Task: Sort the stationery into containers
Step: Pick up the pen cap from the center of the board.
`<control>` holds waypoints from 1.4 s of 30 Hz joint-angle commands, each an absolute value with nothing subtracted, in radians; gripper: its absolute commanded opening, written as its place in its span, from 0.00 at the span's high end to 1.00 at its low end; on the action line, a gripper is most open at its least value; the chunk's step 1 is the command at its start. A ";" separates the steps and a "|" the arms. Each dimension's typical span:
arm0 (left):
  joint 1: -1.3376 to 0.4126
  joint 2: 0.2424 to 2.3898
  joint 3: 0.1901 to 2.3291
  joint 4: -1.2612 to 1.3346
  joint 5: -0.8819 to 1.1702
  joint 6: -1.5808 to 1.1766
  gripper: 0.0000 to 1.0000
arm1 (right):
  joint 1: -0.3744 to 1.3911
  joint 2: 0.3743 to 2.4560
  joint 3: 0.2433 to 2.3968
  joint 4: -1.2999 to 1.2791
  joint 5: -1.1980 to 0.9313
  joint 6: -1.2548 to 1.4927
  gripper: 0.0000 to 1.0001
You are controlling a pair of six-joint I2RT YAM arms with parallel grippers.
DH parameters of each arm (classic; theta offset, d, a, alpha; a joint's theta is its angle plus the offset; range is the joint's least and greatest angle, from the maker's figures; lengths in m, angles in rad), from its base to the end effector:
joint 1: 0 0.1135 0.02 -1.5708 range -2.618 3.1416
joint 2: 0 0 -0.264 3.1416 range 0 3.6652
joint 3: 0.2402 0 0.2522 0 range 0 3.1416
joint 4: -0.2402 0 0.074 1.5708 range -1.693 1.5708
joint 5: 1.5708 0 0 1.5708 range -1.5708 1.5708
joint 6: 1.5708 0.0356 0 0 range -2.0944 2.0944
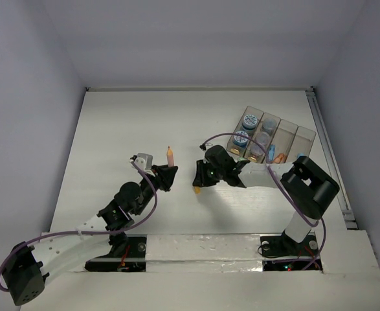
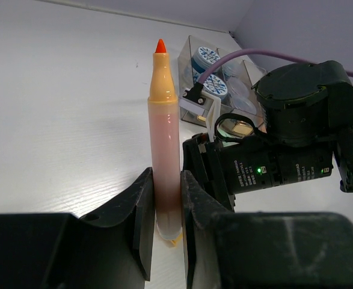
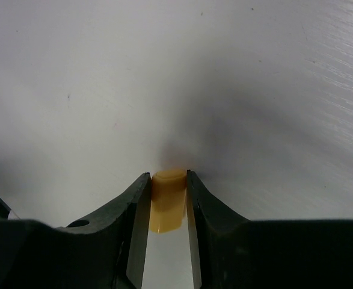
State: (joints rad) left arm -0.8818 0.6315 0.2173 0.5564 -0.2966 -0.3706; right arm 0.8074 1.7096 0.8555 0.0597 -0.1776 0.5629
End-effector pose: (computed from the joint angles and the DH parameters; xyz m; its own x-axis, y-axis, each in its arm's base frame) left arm 0.1112 -0.1186 0.2410 -0.1167 -0.4030 -0.9077 0.5493 0.7353 -0.3971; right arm 0.2299 0.2493 0.1519 -0.8423 -0.1205 -0.5253 -0.4106 0.7749 0.4805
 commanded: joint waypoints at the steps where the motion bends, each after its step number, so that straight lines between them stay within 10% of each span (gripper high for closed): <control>1: -0.877 0.623 0.207 0.592 -0.298 -0.359 1.00 | 0.818 1.704 0.853 0.072 -0.176 0.574 0.70; 10: -0.877 0.637 0.209 0.598 -0.296 -0.362 1.00 | 0.818 1.663 0.844 0.110 -0.163 0.580 0.90; 42: -0.877 0.825 0.273 0.604 -0.282 -0.391 1.00 | 0.821 1.532 1.178 0.156 0.273 0.463 0.99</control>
